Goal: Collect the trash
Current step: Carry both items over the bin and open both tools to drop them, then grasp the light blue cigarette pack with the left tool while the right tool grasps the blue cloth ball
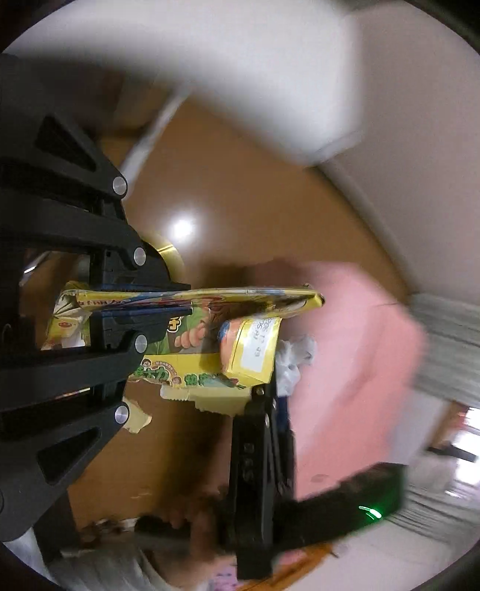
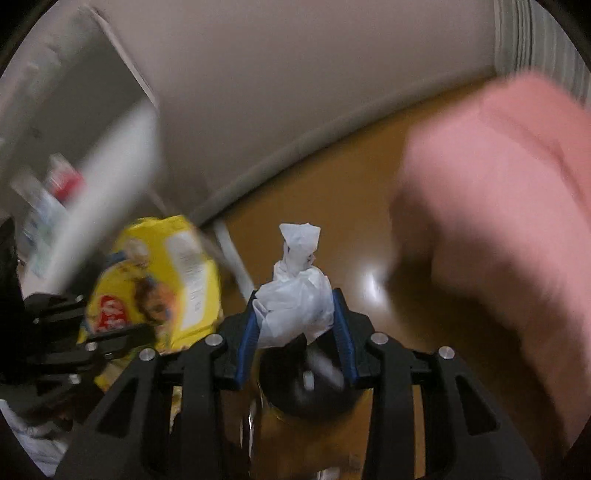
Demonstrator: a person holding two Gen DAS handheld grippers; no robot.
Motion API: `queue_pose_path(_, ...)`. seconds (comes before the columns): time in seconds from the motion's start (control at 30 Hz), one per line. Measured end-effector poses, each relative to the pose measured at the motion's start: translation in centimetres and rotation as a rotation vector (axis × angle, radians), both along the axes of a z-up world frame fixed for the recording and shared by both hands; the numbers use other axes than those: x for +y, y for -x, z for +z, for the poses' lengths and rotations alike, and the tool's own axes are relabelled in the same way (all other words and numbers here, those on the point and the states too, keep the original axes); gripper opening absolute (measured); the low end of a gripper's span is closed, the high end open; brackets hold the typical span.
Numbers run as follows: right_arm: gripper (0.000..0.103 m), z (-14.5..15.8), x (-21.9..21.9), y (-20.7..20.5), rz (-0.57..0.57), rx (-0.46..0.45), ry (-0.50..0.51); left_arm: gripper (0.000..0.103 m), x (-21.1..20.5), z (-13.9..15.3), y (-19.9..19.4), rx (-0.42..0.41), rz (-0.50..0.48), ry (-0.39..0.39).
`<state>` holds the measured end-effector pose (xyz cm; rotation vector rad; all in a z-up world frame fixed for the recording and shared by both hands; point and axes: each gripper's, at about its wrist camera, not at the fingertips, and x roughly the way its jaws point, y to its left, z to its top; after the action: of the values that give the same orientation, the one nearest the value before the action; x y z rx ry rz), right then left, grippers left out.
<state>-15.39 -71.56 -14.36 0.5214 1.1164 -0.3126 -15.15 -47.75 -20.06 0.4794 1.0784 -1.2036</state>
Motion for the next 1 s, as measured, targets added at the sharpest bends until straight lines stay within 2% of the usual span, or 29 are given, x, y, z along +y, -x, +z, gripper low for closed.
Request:
queue_pose_path(0.07,0.037,-5.9,-0.1,0.5,-0.002,0.105,-0.061,0.005,-1.2,-6.6,-0.6,0.131,0.011,-0.111)
queue_pose_path(0.1,0.037,-8.0,-0.3,0.7,-0.015,0.128,-0.096,0.005,-1.4,-9.8,-0.9,0.180,0.028,-0.170)
queue_pose_path(0.17,0.037,-11.5,-0.6,1.2,-0.049,0.153,-0.177,0.005,-1.5,-12.9,-1.3,0.208,0.054,-0.224)
queue_pose_path(0.23,0.037,-13.5,-0.7,1.4,-0.054,0.186,-0.219,0.005,-1.3,-14.4,-1.5,0.204,0.066,-0.247)
queue_pose_path(0.3,0.037,-14.3,-0.5,1.4,-0.046,0.199,-0.232,0.005,-1.3,-14.8,-1.8,0.212,0.078,-0.246)
queue_pose_path(0.37,0.039,-14.6,-0.6,1.8,-0.055,0.182,-0.270,0.008,-1.7,-14.5,-1.3,0.172,0.097,-0.234)
queue_pose_path(0.43,0.051,-15.0,-0.3,2.3,-0.064,0.172,-0.312,0.034,-1.8,-14.3,-1.2,0.153,0.103,-0.236)
queue_pose_path(0.47,0.068,-14.9,-0.3,2.2,-0.062,0.175,-0.315,0.071,-1.7,-14.1,-1.1,0.138,0.096,-0.226)
queue_pose_path(0.5,0.076,-14.8,-0.3,2.1,-0.062,0.178,-0.309,0.090,-1.7,-13.7,-0.6,0.101,0.090,-0.207)
queue_pose_path(0.6,0.076,-13.8,-0.4,2.0,-0.072,0.169,-0.279,0.090,-2.0,-12.7,0.0,0.056,0.053,-0.170)
queue_pose_path(0.7,0.076,-11.2,-1.6,2.6,-0.126,0.125,-0.244,0.090,-2.0,-11.0,1.4,-0.049,0.029,-0.140)
queue_pose_path(0.73,0.076,-9.6,-1.9,2.9,-0.140,0.104,-0.201,0.090,-1.8,-9.7,2.0,-0.087,0.017,-0.112)
queue_pose_path(0.8,0.077,-5.0,-2.0,3.1,-0.173,0.061,-0.021,0.090,-0.9,-6.0,3.0,-0.153,0.004,-0.032)
queue_pose_path(0.83,0.079,-2.5,-1.6,3.2,-0.182,0.033,0.092,0.090,0.2,-2.4,3.3,-0.195,0.010,0.051)
queue_pose_path(0.87,0.092,0.8,-0.7,3.3,-0.184,-0.015,0.240,0.090,1.0,-0.2,3.3,-0.219,0.025,0.102)
queue_pose_path(0.9,0.097,3.1,0.2,3.4,-0.186,-0.059,0.355,0.091,2.6,3.4,3.0,-0.256,0.056,0.183)
queue_pose_path(0.93,0.097,6.0,1.8,3.6,-0.183,-0.129,0.511,0.092,3.8,5.5,2.7,-0.283,0.080,0.225)
queue_pose_path(0.97,0.097,7.3,2.6,3.4,-0.177,-0.156,0.586,0.092,5.6,8.3,2.0,-0.331,0.130,0.271)
queue_pose_path(1.0,0.097,8.7,3.6,3.0,-0.166,-0.175,0.653,0.093,7.0,10.0,1.2,-0.360,0.169,0.295)
